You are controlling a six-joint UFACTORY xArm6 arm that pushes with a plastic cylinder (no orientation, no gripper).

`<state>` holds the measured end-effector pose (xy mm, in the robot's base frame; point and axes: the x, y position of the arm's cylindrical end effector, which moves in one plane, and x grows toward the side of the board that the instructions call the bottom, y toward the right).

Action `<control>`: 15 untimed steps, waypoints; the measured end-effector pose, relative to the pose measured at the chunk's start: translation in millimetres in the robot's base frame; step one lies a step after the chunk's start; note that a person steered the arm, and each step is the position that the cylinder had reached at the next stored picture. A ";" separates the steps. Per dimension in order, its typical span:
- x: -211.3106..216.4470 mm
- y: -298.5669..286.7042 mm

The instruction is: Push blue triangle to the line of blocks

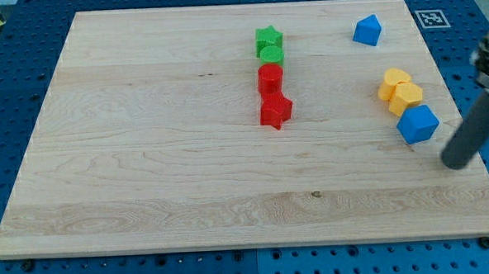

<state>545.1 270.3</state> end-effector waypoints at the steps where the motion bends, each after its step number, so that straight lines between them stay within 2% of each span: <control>1: -28.4 37.4; 4: -247.0 33.9; 5: -309.4 -6.0; 6: -339.0 -74.4; 9: -269.0 -79.8; 11: -274.7 -57.9; 15: -250.8 -53.6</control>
<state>294.3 216.7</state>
